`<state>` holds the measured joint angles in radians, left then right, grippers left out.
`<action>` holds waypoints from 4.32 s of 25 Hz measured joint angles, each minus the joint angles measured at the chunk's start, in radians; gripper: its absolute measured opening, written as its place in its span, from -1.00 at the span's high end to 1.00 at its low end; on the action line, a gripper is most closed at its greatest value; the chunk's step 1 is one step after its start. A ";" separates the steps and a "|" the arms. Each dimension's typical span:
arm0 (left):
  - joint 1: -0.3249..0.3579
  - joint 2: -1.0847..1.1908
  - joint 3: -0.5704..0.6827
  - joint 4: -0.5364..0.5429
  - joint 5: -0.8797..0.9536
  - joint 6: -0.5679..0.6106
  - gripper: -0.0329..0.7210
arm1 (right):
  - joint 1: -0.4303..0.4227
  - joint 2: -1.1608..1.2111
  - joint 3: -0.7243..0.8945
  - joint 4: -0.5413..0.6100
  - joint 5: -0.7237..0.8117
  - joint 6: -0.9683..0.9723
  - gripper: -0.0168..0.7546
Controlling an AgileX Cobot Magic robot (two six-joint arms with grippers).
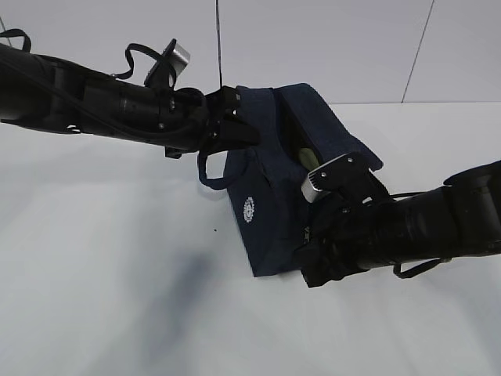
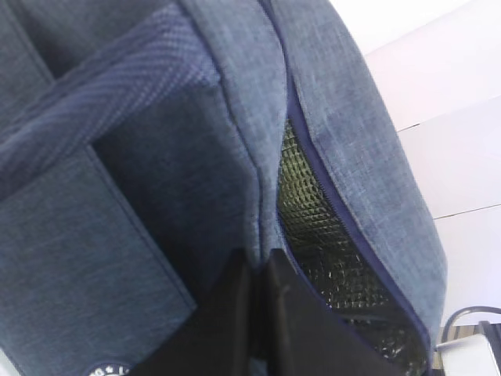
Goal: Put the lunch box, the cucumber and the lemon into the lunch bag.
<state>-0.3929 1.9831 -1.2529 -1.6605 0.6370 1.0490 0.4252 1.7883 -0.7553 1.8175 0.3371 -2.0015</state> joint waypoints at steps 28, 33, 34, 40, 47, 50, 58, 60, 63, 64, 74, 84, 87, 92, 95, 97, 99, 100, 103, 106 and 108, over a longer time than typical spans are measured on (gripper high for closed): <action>0.000 0.000 0.000 0.000 -0.004 0.000 0.93 | 0.000 -0.042 0.000 -0.078 -0.010 0.014 0.92; 0.000 0.000 0.000 0.000 -0.004 0.000 0.93 | 0.000 -0.059 0.002 -0.195 -0.013 0.111 0.93; 0.000 0.000 0.000 0.000 -0.004 0.000 0.93 | 0.000 -0.059 0.002 -0.220 -0.013 0.133 0.93; 0.000 0.000 0.000 0.000 -0.004 0.000 0.93 | 0.000 -0.061 0.002 -0.315 -0.013 0.234 0.93; 0.000 0.000 0.000 0.000 -0.004 0.000 0.93 | 0.000 -0.063 0.002 -0.319 -0.072 0.248 0.94; 0.000 0.000 0.000 0.000 -0.004 0.000 0.93 | 0.000 -0.063 0.002 -0.315 -0.069 0.248 0.89; 0.000 0.000 0.000 0.000 -0.004 0.000 0.93 | 0.000 -0.063 0.002 -0.295 -0.065 0.248 0.28; 0.000 0.000 0.000 0.000 -0.004 0.000 0.93 | 0.000 -0.063 0.002 -0.288 -0.055 0.232 0.26; 0.000 0.000 0.000 0.000 -0.004 0.000 0.93 | 0.000 -0.063 0.002 -0.279 -0.027 0.177 0.25; 0.000 0.000 0.000 0.000 -0.004 0.000 0.93 | 0.000 -0.063 0.002 -0.273 -0.019 0.156 0.25; 0.000 0.000 0.000 0.000 -0.004 0.000 0.93 | 0.000 -0.041 0.002 -0.221 0.003 0.059 0.25; 0.000 0.000 0.000 0.000 -0.004 0.000 0.93 | 0.000 -0.009 -0.010 -0.030 0.022 -0.116 0.25; 0.000 0.000 0.000 0.000 -0.004 0.000 0.93 | 0.000 -0.009 -0.010 -0.010 0.022 -0.144 0.25; 0.000 0.000 0.000 0.000 -0.004 0.000 0.93 | 0.000 -0.009 -0.010 -0.004 0.022 -0.153 0.45; 0.000 0.000 0.000 0.000 -0.004 0.000 0.93 | 0.000 -0.009 -0.010 -0.004 0.022 -0.155 0.71; 0.000 0.000 0.000 0.000 -0.004 0.000 0.93 | 0.000 -0.009 -0.010 -0.004 0.020 -0.155 0.88; 0.000 0.000 0.000 0.000 -0.005 0.000 0.93 | 0.000 -0.009 -0.010 -0.003 0.012 -0.155 0.91; 0.000 0.000 0.000 0.000 -0.006 0.000 0.93 | 0.000 -0.009 -0.010 -0.002 0.007 -0.155 0.91; 0.000 0.000 0.000 0.000 -0.008 0.000 0.93 | 0.000 -0.009 -0.010 -0.002 -0.001 -0.155 0.92; 0.000 0.000 0.000 0.000 -0.008 0.000 0.93 | 0.000 -0.009 -0.010 -0.001 -0.003 -0.155 0.92; 0.000 0.000 0.000 0.000 -0.008 0.000 0.93 | 0.000 -0.009 -0.010 -0.007 -0.003 -0.142 0.92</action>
<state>-0.3929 1.9831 -1.2529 -1.6605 0.6285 1.0490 0.4252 1.7798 -0.7654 1.8104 0.3342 -2.1439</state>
